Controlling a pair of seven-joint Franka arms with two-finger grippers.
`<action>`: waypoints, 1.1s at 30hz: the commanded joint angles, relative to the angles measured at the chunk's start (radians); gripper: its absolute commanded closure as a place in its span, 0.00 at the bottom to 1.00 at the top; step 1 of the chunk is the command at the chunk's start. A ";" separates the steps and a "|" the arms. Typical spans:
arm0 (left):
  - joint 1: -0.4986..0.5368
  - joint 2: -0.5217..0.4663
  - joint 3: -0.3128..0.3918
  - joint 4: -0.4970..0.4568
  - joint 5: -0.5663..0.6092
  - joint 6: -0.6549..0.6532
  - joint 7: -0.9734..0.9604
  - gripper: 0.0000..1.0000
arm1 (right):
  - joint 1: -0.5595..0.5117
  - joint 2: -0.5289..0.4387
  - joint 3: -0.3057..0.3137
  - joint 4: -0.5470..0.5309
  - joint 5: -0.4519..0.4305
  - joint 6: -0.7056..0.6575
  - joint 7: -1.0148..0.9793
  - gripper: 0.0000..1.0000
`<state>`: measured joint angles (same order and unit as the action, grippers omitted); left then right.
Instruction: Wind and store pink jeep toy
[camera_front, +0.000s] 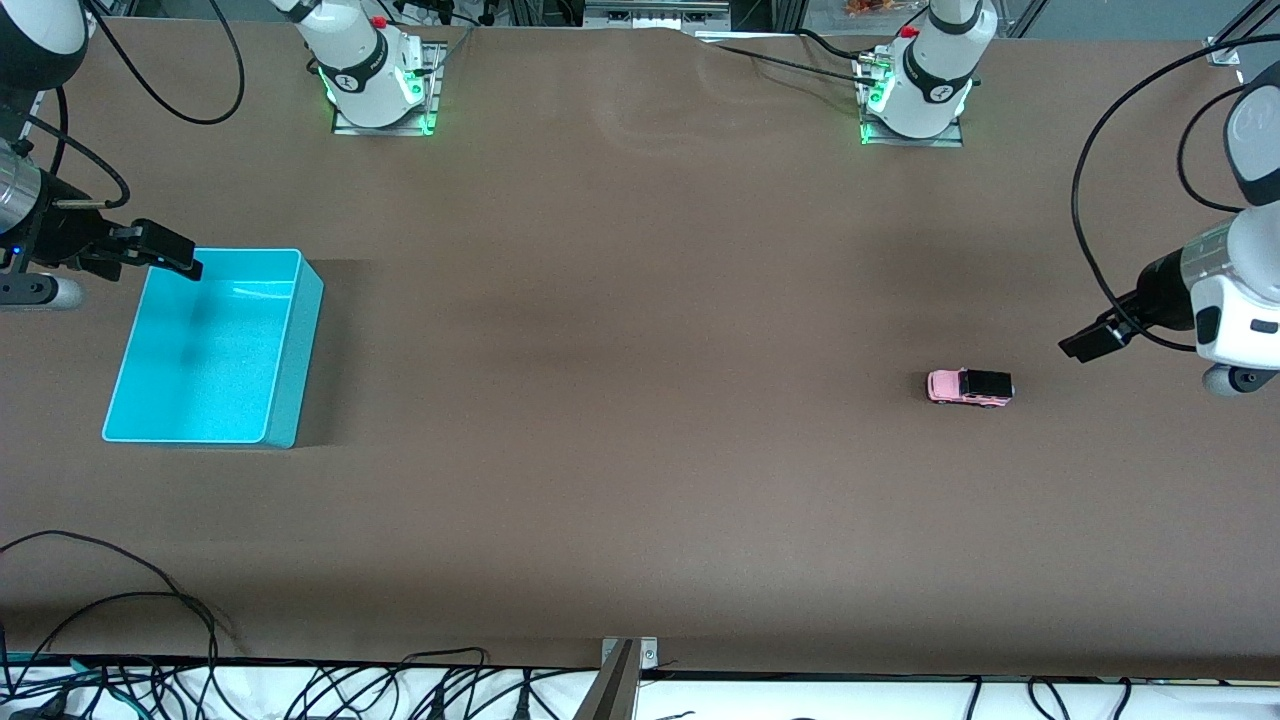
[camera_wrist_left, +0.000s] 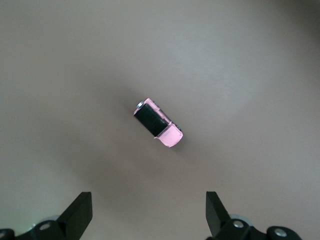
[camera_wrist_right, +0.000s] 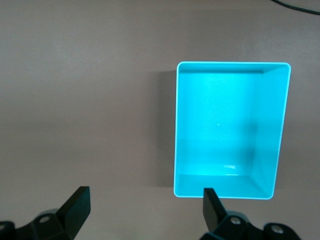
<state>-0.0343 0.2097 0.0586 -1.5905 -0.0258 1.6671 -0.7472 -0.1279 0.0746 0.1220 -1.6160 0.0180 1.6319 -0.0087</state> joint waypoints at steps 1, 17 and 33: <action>-0.019 0.028 -0.002 -0.017 0.024 0.010 -0.236 0.00 | -0.001 0.008 0.002 0.022 -0.016 -0.004 -0.011 0.00; -0.018 0.040 -0.008 -0.232 0.018 0.221 -0.584 0.00 | -0.013 0.008 -0.001 0.024 -0.015 -0.004 -0.011 0.00; -0.003 0.040 -0.008 -0.445 0.018 0.519 -0.669 0.00 | -0.010 0.008 0.001 0.024 -0.016 -0.004 -0.011 0.00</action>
<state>-0.0453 0.2714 0.0517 -1.9700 -0.0258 2.0958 -1.3882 -0.1353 0.0746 0.1179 -1.6152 0.0178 1.6330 -0.0087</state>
